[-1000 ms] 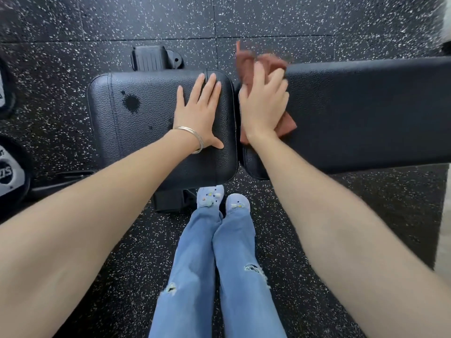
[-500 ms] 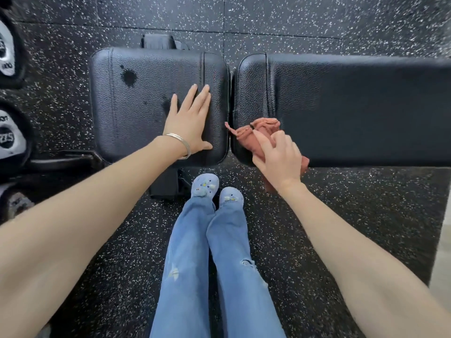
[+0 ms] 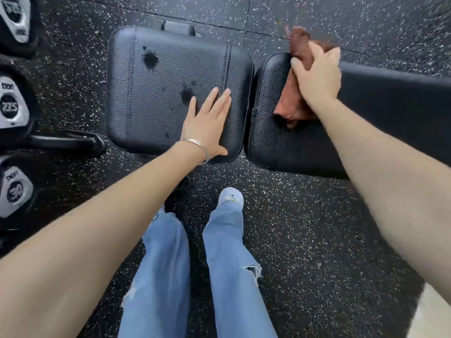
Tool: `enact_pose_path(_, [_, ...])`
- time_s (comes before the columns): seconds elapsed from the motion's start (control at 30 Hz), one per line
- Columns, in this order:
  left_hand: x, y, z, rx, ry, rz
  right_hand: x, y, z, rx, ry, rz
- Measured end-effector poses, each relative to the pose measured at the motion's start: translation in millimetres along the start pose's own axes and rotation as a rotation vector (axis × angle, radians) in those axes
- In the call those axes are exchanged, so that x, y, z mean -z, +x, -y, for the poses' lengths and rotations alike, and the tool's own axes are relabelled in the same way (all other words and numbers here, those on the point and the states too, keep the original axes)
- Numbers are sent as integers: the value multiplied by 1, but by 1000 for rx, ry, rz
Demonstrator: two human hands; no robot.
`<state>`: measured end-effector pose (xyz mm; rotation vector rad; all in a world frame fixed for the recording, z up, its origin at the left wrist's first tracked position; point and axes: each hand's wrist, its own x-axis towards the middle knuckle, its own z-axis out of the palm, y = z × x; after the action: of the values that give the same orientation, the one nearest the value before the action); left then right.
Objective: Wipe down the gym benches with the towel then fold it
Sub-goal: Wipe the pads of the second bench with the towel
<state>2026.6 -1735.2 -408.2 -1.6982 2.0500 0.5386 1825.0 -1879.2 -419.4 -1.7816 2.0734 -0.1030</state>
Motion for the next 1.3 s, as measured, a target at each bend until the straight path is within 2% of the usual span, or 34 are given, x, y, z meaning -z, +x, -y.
enact_pose_path(0.1, [0, -1, 4, -2, -21, -12, -14, -23, 0, 40, -13, -36])
enact_pose_path(0.23, [2, 0, -1, 11, 6, 11, -32, -109, -16, 133, -5, -96])
enact_pose_path(0.33, [3, 0, 1, -2, 3, 19, -40, -173, -37, 158, -48, -23])
enact_pose_path(0.43, [3, 0, 8, -32, 9, 12, -43, -209, -46, 99, -43, 112])
enact_pose_path(0.53, [6, -3, 18, -110, 34, -7, -37, -209, -30, 29, -12, 154])
enact_pose_path(0.63, [5, -13, 40, -137, 20, -48, -30, -193, 4, 61, 75, 95])
enact_pose_path(0.73, [2, -27, 76, -93, 12, -75, -37, -165, 55, 87, 155, 73])
enact_pose_path(0.83, [-5, -39, 120, 12, -16, -32, -54, -128, 103, 77, 51, 114])
enact_pose_path(0.93, [-14, -45, 155, 29, 16, -13, -70, -100, 132, -84, 6, 16])
enact_pose_path(1.03, [-19, -45, 168, -12, -12, -5, -82, -115, 139, -120, -56, -61])
enact_pose_path(1.1, [-21, -45, 168, -9, -47, -9, -87, -149, 136, 18, -167, -43])
enact_pose_path(1.2, [-19, -44, 166, -9, -39, -3, -89, -200, 114, 196, -327, 104])
enact_pose_path(1.3, [-19, -44, 164, -3, 21, 15, -83, -216, 96, 90, -305, 116])
